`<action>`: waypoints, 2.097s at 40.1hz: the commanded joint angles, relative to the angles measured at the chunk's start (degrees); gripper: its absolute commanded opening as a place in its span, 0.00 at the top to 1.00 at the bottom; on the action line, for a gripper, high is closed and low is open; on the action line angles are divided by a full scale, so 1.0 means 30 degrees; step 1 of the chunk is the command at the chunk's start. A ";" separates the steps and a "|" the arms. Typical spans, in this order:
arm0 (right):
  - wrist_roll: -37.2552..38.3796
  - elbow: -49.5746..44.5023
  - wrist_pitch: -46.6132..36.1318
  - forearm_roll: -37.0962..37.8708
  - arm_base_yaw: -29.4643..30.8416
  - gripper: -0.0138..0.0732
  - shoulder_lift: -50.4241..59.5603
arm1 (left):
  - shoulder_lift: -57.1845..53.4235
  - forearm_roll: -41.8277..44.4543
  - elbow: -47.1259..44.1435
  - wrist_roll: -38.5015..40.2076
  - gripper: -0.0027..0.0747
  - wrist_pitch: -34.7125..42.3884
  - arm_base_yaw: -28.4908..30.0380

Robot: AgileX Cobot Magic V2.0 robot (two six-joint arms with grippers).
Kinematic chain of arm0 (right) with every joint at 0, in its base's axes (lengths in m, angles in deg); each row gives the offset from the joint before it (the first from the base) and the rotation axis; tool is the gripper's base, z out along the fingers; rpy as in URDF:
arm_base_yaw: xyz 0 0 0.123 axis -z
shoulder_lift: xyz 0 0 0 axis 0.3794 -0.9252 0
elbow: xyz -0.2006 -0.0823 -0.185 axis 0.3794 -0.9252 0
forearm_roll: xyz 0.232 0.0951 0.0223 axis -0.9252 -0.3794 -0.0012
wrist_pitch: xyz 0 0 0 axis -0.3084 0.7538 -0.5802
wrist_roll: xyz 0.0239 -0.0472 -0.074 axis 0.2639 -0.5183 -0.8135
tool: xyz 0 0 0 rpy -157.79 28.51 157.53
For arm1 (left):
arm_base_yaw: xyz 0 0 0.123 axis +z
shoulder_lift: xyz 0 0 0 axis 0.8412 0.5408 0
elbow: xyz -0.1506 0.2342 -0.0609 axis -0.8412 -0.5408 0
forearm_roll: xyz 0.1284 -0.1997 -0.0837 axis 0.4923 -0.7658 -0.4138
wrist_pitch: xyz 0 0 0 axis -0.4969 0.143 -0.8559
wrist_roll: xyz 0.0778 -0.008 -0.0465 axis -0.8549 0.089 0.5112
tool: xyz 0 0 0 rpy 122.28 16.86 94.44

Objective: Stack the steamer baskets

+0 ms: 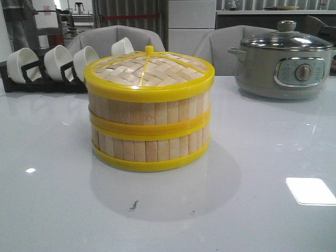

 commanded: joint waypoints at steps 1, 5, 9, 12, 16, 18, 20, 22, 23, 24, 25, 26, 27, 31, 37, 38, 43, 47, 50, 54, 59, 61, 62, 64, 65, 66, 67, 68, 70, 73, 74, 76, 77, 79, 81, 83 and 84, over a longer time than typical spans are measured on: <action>-0.0203 0.0565 -0.1619 0.0267 0.0140 0.81 -0.0068 | -0.0280 -0.0008 -0.0019 0.0084 0.86 0.1400 0.0004; -0.0203 0.0565 -0.1619 0.0267 0.0140 0.81 -0.0068 | -0.0280 -0.0008 -0.0019 0.0084 0.86 0.1400 0.0004; -0.0203 0.0565 -0.1619 0.0267 0.0140 0.81 -0.0068 | -0.0280 -0.0008 -0.0019 0.0084 0.86 0.1400 0.0004; -0.0203 0.0565 -0.1619 0.0267 0.0140 0.81 -0.0068 | -0.0280 -0.0008 -0.0019 0.0084 0.86 0.1400 0.0004; -0.0203 0.0565 -0.1619 0.0267 0.0140 0.81 -0.0068 | -0.0280 -0.0008 -0.0019 0.0084 0.86 0.1400 0.0004; -0.0203 0.0565 -0.1619 0.0267 0.0140 0.81 -0.0068 | -0.0280 -0.0008 -0.0019 0.0084 0.86 0.1400 0.0004; -0.0203 0.0565 -0.1619 0.0284 0.0140 0.81 -0.0068 | -0.0280 -0.0008 -0.0019 0.0084 0.86 0.1400 0.0004; -0.0173 0.0565 -0.1705 0.0197 0.0140 0.81 -0.0051 | -0.0280 -0.0008 -0.0019 0.0084 0.86 0.1400 0.0004; -0.0019 0.0565 -0.1782 -0.0073 0.0140 0.81 -0.0021 | -0.0280 -0.0008 -0.0019 0.0084 0.86 0.1400 0.0004; 0.0405 0.0565 -0.1847 -0.0751 0.0098 0.81 0.0029 | -0.0280 -0.0008 -0.0019 0.0084 0.86 0.1400 0.0004; 0.0511 0.0565 -0.1872 -0.1298 0.0033 0.81 0.0133 | -0.0280 -0.0008 -0.0019 0.0084 0.86 0.1400 0.0004; 0.0511 0.0546 -0.1805 -0.1498 0.0035 0.81 0.0240 | -0.0280 -0.0008 -0.0019 0.0084 0.86 0.1400 0.0004; 0.0511 0.0507 -0.1684 -0.1586 0.0013 0.81 0.0393 | -0.0280 -0.0008 -0.0019 0.0084 0.86 0.1400 0.0004; 0.0511 0.0061 -0.1527 -0.1854 0.0013 0.81 0.1078 | -0.0280 -0.0008 -0.0019 0.0084 0.86 0.1400 0.0004; 0.0511 -0.1610 -0.2009 -0.2125 0.0013 0.81 0.2611 | -0.0280 -0.0008 -0.0019 0.0084 0.86 0.1400 0.0004; 0.0511 -0.1996 -0.2150 -0.2185 0.0013 0.81 0.2970 | -0.0280 -0.0008 -0.0019 0.0084 0.86 0.1400 0.0004; 0.0511 -0.3668 -0.2861 -0.2558 0.0013 0.81 0.4701 | -0.0280 -0.0008 -0.0019 0.0084 0.86 0.1400 0.0004; 0.0511 -0.5033 -0.3880 -0.2582 0.0013 0.81 0.6103 | -0.0280 -0.0008 -0.0019 0.0084 0.86 0.1400 0.0004; 0.0511 -0.5291 -0.3627 -0.2646 -0.0032 0.81 0.6628 | -0.0280 -0.0008 -0.0019 0.0084 0.86 0.1400 0.0004; 0.0511 -0.5312 -0.3636 -0.2626 -0.0124 0.81 0.6605 | -0.0239 -0.0008 -0.0019 0.0084 0.86 0.1400 0.0004; 0.0511 -0.5312 -0.3730 -0.2626 -0.0257 0.81 0.6605 | -0.0239 -0.0008 -0.0019 0.0084 0.86 0.1400 0.0004; 0.0511 -0.5312 -0.3749 -0.2626 -0.0257 0.81 0.6605 | -0.0239 -0.0008 -0.0019 0.0084 0.86 0.1400 0.0004; 0.0511 -0.5312 -0.3768 -0.2626 -0.0257 0.81 0.6588 | -0.0239 -0.0008 -0.0019 0.0084 0.86 0.1400 0.0004; 0.0511 -0.5312 -0.3768 -0.2626 -0.0257 0.81 0.6588 | -0.0239 -0.0008 -0.0019 0.0084 0.86 0.1400 0.0004; 0.0511 -0.5312 -0.3768 -0.2626 -0.0257 0.81 0.6588 | -0.0239 -0.0008 -0.0019 0.0084 0.86 0.1400 0.0004; 0.0511 -0.5312 -0.3768 -0.2626 -0.0257 0.81 0.6588 | -0.0239 -0.0008 -0.0019 0.0084 0.86 0.1400 0.0004; 0.0511 -0.5312 -0.3768 -0.2626 -0.0257 0.81 0.6588 | -0.0239 -0.0008 -0.0019 0.0084 0.86 0.1400 0.0004; 0.0511 -0.5312 -0.3768 -0.2626 -0.0257 0.81 0.6588 | -0.0239 -0.0008 -0.0019 0.0084 0.86 0.1400 0.0004; 0.0511 -0.5312 -0.3768 -0.2626 -0.0257 0.81 0.6588 | -0.0239 -0.0008 -0.0019 0.0084 0.86 0.1400 0.0004; 0.0511 -0.5312 -0.3768 -0.2626 -0.0257 0.81 0.6588 | -0.0239 -0.0008 -0.0019 0.0084 0.86 0.1400 0.0004; 0.0511 -0.5312 -0.3768 -0.2626 -0.0257 0.81 0.6588 | -0.0239 -0.0008 -0.0019 0.0084 0.86 0.1400 0.0004; 0.0511 -0.5312 -0.3768 -0.2626 -0.0257 0.81 0.6588 | -0.0239 -0.0008 -0.0019 0.0084 0.86 0.1400 0.0004; 0.0511 -0.5312 -0.3768 -0.2626 -0.0257 0.81 0.6588 | -0.0239 -0.0008 -0.0019 0.0084 0.86 0.1400 0.0004; 0.0511 -0.5312 -0.3768 -0.2626 -0.0257 0.81 0.6588 | -0.0239 -0.0008 -0.0019 0.0084 0.86 0.1400 0.0004; 0.0511 -0.5312 -0.3768 -0.2626 -0.0257 0.81 0.6588 | -0.0239 -0.0008 -0.0019 0.0084 0.86 0.1400 0.0004; 0.0511 -0.5312 -0.3768 -0.2626 -0.0257 0.81 0.6588 | -0.0239 -0.0008 -0.0019 0.0084 0.86 0.1400 0.0004; 0.0511 -0.5312 -0.3768 -0.2626 -0.0257 0.81 0.6588 | -0.0239 -0.0008 -0.0019 0.0084 0.86 0.1400 0.0004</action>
